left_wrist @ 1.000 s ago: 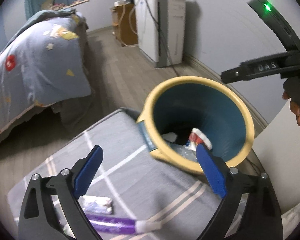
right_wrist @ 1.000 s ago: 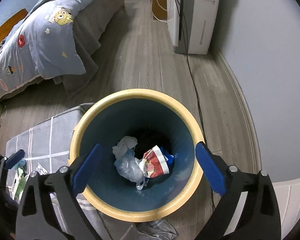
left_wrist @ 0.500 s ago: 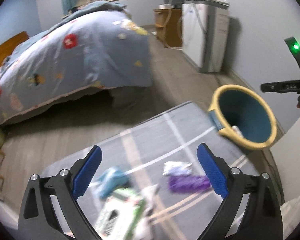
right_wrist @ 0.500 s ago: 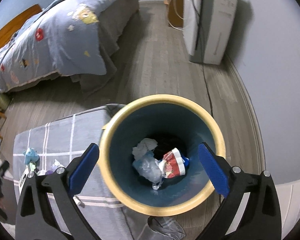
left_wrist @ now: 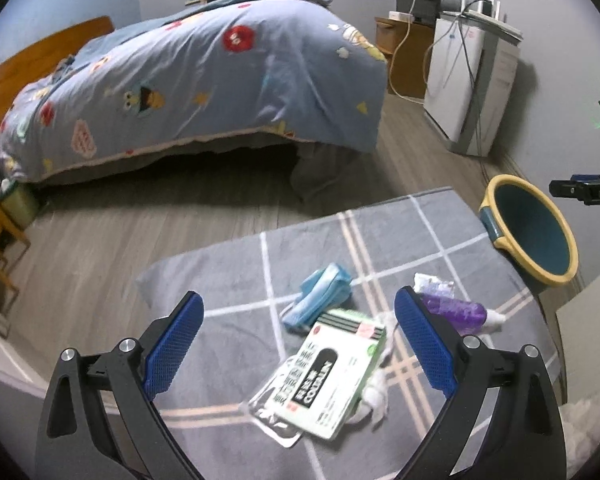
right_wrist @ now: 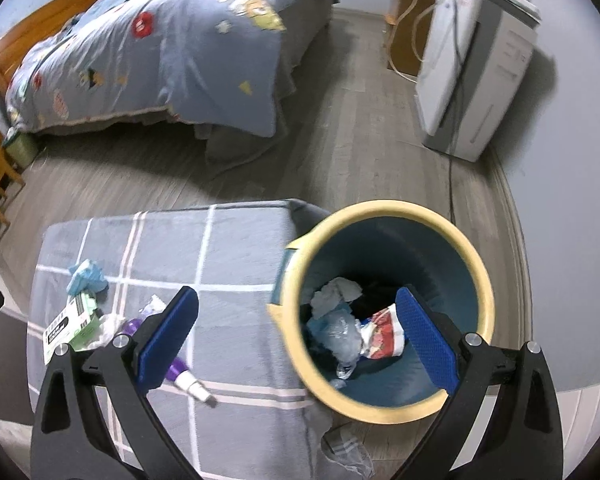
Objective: Collect trash
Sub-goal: 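Move both open tools back over the remaining trash on the stool, then grasp the purple spray bottle with the right tool while the left grasps the green COLTALIN box, then carry the spray bottle and COLTALIN box over the bin with both tools, then open both tools to drop the bottle and box into the bin, then move both open tools back over the trash on the stool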
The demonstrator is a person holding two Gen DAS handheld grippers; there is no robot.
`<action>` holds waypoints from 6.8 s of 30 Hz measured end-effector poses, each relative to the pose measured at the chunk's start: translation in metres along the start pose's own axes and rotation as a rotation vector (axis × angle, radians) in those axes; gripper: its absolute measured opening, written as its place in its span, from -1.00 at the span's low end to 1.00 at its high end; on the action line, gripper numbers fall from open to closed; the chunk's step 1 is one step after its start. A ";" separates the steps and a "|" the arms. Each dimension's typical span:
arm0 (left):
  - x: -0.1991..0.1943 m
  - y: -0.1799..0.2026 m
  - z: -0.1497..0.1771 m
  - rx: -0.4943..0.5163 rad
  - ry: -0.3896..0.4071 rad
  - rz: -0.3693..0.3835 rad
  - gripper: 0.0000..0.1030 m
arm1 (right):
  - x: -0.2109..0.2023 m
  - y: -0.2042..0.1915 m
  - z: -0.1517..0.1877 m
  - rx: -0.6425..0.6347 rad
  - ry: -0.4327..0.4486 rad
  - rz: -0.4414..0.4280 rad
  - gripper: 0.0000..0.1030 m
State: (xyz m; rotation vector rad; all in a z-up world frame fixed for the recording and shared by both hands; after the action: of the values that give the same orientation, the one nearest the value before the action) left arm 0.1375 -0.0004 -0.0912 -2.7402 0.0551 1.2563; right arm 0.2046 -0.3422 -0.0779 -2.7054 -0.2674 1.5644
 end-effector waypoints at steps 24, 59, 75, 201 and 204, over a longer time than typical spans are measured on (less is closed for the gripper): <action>0.040 -0.008 0.053 0.053 -0.113 0.079 0.88 | 0.057 -0.132 0.039 -0.329 -0.128 0.003 0.88; 0.121 0.028 0.087 0.059 -0.350 0.176 0.89 | 0.126 -0.153 0.095 -0.399 -0.344 -0.163 0.30; 0.122 0.040 0.080 0.092 -0.347 0.238 0.57 | 0.128 -0.172 0.096 -0.433 -0.343 -0.175 -0.32; -0.022 0.012 -0.007 -0.008 0.021 -0.017 0.89 | 0.005 -0.018 0.006 0.067 -0.048 -0.080 0.89; -0.031 0.001 0.010 -0.019 0.025 -0.018 0.89 | 0.003 -0.052 0.011 0.030 -0.061 -0.108 0.89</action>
State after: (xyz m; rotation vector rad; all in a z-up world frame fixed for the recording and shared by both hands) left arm 0.1099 -0.0004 -0.0740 -2.7657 0.0207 1.2246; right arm 0.1894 -0.2913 -0.0813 -2.5774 -0.3802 1.6088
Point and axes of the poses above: each gripper's, at about its wrist camera, not at the fingertips, and x roughly the way its jaws point, y to its right, z to its underside, the point moved 7 cm from there along x, roughly the way its jaws point, and after that the axes turned 5 degrees about -z, right-handed, at the moved point
